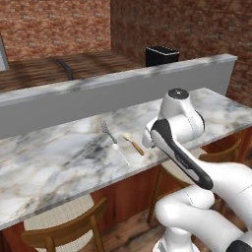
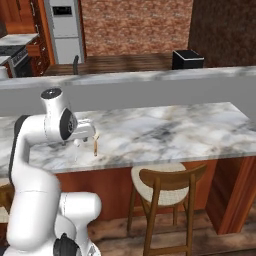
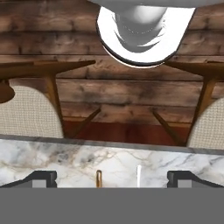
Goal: Organize the utensils by type. Pick up the wooden spoons from the counter and place them in the open cabinet. Then pick up the metallic utensils from the counter and place them in the open drawer.
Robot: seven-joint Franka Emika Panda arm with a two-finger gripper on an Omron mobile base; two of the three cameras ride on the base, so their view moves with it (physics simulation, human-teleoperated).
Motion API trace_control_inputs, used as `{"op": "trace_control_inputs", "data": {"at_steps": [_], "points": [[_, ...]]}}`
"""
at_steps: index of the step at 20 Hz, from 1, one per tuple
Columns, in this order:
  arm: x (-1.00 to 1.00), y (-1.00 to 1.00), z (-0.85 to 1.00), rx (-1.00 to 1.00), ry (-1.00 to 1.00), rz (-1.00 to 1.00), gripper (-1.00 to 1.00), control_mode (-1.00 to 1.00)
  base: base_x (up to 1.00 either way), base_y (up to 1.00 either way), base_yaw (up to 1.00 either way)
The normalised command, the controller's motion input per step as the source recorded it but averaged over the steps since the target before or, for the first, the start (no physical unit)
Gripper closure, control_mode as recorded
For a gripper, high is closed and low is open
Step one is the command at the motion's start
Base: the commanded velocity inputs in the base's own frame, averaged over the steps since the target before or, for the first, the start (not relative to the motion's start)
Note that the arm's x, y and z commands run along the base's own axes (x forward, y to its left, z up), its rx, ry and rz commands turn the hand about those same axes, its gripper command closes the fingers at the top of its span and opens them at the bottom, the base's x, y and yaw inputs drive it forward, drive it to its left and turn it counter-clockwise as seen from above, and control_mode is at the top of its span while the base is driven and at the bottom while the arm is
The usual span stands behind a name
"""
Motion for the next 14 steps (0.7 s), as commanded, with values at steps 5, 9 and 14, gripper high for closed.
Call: {"op": "trace_control_inputs", "data": {"at_steps": [5, 9, 14], "points": [[0.28, 0.15, -0.29, -0.05, 0.0, 0.0, -1.0, -1.0, 0.0, 0.0, 0.0], [0.4, 0.04, -0.22, 0.0, 0.0, 0.0, -1.0, -1.0, 0.0, 0.0, 0.0], [0.53, 0.0, -0.24, 0.0, 0.0, 0.0, -1.0, -1.0, 0.0, 0.0, 0.0]]}}
